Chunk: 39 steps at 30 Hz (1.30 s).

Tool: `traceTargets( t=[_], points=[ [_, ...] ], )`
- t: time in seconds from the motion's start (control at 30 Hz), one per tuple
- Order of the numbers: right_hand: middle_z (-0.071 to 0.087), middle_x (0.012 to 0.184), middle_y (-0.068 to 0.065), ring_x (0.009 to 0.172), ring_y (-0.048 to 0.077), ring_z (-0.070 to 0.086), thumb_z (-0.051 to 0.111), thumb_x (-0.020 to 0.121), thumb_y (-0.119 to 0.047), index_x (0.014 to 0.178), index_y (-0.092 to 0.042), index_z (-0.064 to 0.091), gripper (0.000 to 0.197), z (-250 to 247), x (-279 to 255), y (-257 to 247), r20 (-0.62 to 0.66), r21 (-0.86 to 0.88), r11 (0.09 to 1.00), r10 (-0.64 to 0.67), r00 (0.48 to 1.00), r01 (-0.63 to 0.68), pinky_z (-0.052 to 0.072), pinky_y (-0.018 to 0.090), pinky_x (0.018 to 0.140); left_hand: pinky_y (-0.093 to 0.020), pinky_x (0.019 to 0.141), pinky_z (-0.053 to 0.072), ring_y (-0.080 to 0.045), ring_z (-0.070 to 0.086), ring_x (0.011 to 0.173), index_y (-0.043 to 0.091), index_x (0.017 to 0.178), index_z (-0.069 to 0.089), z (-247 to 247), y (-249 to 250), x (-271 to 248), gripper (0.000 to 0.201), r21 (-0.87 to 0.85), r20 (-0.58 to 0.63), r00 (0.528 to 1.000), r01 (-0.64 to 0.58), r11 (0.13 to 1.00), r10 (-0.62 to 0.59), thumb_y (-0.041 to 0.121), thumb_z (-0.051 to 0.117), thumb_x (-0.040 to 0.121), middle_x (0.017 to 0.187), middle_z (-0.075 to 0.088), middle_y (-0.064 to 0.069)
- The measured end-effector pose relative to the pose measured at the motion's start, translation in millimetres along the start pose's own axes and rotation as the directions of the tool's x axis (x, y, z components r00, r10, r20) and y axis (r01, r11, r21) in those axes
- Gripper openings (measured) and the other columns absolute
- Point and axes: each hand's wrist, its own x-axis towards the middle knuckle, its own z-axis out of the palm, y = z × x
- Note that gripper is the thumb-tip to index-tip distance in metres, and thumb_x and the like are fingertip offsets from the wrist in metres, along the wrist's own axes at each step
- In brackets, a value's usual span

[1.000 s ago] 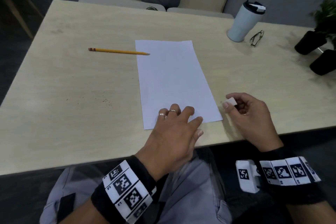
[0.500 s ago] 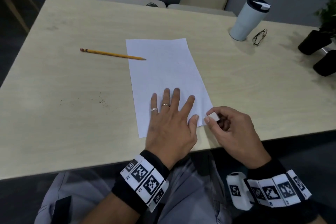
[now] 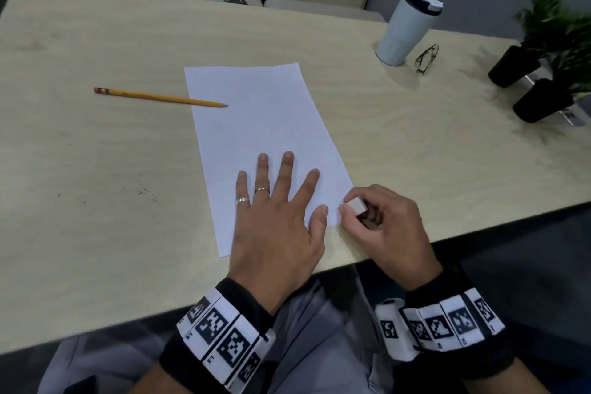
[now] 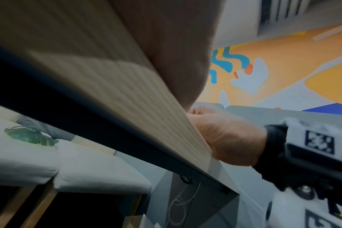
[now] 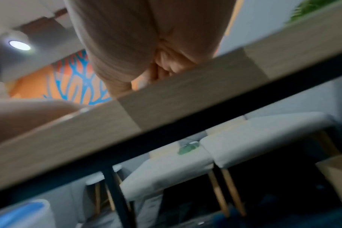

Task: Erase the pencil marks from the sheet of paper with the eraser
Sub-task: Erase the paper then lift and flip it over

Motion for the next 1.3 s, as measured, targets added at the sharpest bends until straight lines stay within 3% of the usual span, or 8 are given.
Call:
traceTargets(
  t=[0.13,0.43,0.57,0.7,0.83,0.97,1.17,1.3],
  points=[
    [0.065,0.077,-0.012,0.062,0.013,0.056,0.081,0.091,-0.008,0.087,-0.020,0.076,0.013,-15.2,6.1,12.7,-0.101,0.002,0.998,0.070,0.992,-0.070,0.044,0.023,0.064,-0.059,0.129,0.000,-0.035,-0.005,0.163,0.039,0.167,0.018,-2.7,0.6,-0.5,0.064,-0.005,0.008,1.000,-0.007,1.000,0.007,0.060,0.014,0.108,0.177,0.001,-0.004],
    [0.061,0.075,-0.014,0.062,0.012,0.053,0.082,0.089,-0.007,0.087,-0.019,0.076,0.013,-14.9,14.3,18.5,-0.097,-0.009,0.999,0.034,0.995,-0.035,0.042,0.021,0.063,-0.060,0.129,0.001,-0.036,-0.005,0.162,0.038,0.167,0.020,-3.2,1.0,-1.0,0.064,-0.013,0.012,1.000,-0.005,1.000,0.006,0.060,0.015,0.107,0.177,0.001,-0.004],
    [0.056,0.071,-0.012,0.061,0.013,0.051,0.083,0.090,-0.009,0.090,-0.019,0.077,0.012,2.2,13.0,-1.0,0.010,-0.001,0.998,-0.063,0.998,0.063,0.040,0.016,0.063,-0.060,0.129,-0.001,-0.035,-0.007,0.162,0.038,0.167,0.020,-3.9,1.6,0.1,0.064,-0.023,0.006,1.000,0.003,1.000,-0.003,0.060,0.016,0.107,0.177,0.001,-0.003],
    [0.059,0.071,-0.012,0.062,0.013,0.052,0.083,0.088,-0.005,0.086,-0.021,0.077,0.016,-15.0,23.4,26.7,-0.097,-0.025,0.999,0.021,0.995,-0.024,0.043,0.026,0.063,-0.060,0.129,-0.003,-0.036,-0.009,0.162,0.037,0.167,0.017,-4.3,1.7,-1.3,0.064,-0.014,0.019,1.000,0.000,1.000,0.000,0.059,0.015,0.108,0.177,-0.002,-0.004],
    [0.054,0.069,-0.011,0.061,0.013,0.050,0.083,0.089,-0.010,0.090,-0.020,0.077,0.011,0.9,19.1,0.7,0.008,-0.005,0.997,-0.074,0.997,0.074,0.039,0.017,0.063,-0.060,0.128,-0.005,-0.035,-0.012,0.162,0.038,0.168,0.016,-3.9,1.9,-0.2,0.064,-0.014,0.024,1.000,0.003,1.000,-0.003,0.060,0.013,0.107,0.177,-0.004,-0.003],
    [0.061,0.071,-0.001,0.061,0.016,0.051,0.081,0.088,-0.007,0.084,-0.023,0.076,0.016,-17.4,28.0,27.0,-0.089,-0.018,0.999,0.033,0.996,-0.035,0.043,0.030,0.064,-0.060,0.128,-0.007,-0.035,-0.013,0.162,0.038,0.168,0.015,-4.5,1.7,-1.1,0.064,-0.013,0.026,1.000,0.002,1.000,-0.001,0.059,0.013,0.107,0.177,-0.005,-0.002],
    [0.055,0.069,-0.012,0.060,0.011,0.051,0.083,0.089,-0.010,0.089,-0.021,0.078,0.011,7.3,25.5,-0.9,0.020,0.009,0.997,-0.077,0.997,0.077,0.040,0.018,0.062,-0.060,0.128,-0.007,-0.034,-0.014,0.162,0.038,0.168,0.014,-3.4,2.5,-0.1,0.064,-0.011,0.027,1.000,0.007,1.000,-0.006,0.059,0.012,0.107,0.177,-0.006,-0.003],
    [0.058,0.071,-0.011,0.060,0.011,0.047,0.081,0.089,-0.005,0.085,-0.026,0.076,0.022,-10.1,34.1,33.3,-0.099,0.019,0.998,0.062,0.993,-0.060,0.039,0.020,0.062,-0.058,0.128,-0.006,-0.034,-0.015,0.161,0.038,0.168,0.014,-4.1,3.9,-1.8,0.062,-0.006,0.034,0.999,0.000,1.000,0.000,0.055,0.014,0.108,0.177,-0.008,-0.003]
  ],
)
